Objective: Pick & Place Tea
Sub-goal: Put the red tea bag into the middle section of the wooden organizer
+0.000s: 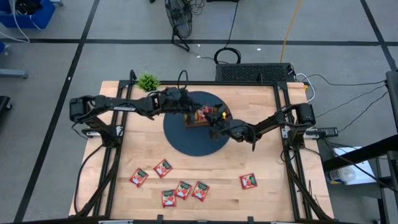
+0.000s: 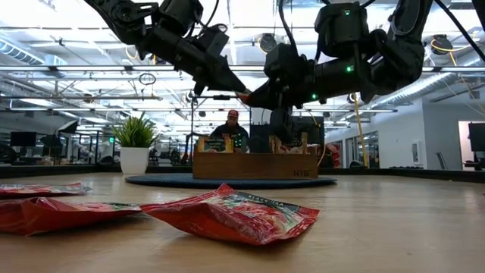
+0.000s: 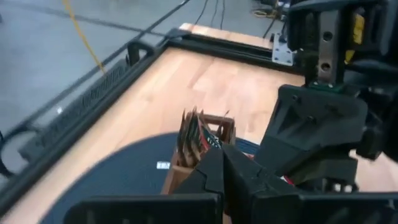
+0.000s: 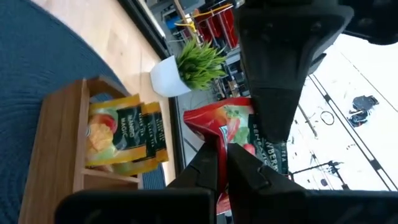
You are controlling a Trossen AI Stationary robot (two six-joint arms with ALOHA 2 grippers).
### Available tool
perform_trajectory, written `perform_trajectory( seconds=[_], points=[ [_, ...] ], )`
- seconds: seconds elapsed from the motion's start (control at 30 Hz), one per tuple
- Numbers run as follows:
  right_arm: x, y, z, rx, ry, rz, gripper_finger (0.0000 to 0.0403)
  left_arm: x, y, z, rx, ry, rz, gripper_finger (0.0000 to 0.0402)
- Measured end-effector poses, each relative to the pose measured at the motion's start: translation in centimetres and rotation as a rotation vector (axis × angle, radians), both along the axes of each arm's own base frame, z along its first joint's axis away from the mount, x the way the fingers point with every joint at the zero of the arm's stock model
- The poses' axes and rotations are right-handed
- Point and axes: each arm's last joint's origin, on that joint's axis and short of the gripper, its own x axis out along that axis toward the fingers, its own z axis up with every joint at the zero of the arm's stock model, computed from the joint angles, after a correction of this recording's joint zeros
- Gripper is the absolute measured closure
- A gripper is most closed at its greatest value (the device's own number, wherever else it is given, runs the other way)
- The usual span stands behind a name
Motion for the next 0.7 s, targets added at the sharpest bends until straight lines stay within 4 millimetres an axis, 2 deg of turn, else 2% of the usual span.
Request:
perform_trajectory(
  seconds=[0.17,0.3,0.47,0.57,0.7],
  points=[
    [0.1,0.7,0.2,0.035,-0.036,0.001,0.0388,-0.5,-0.2,1.0,0.157,0.021,-0.024,0.0398],
    [0.0,1.5,0.0,0.182,-0.115,-0.01,0.0364,-0.9,-0.2,1.7,0.389,0.079,-0.029,0.0399],
    [-0.2,2.5,-0.7,0.355,-0.137,-0.017,0.0356,-0.9,-0.3,1.6,0.662,0.168,-0.169,0.04],
    [-0.7,2.7,-0.7,0.41,-0.099,-0.033,0.0359,-0.6,0.0,1.6,0.67,0.1,-0.255,0.04],
    [-2.1,2.5,0.8,0.437,-0.127,-0.062,0.0367,-0.5,1.0,1.5,0.597,0.014,-0.313,0.04]
  ],
)
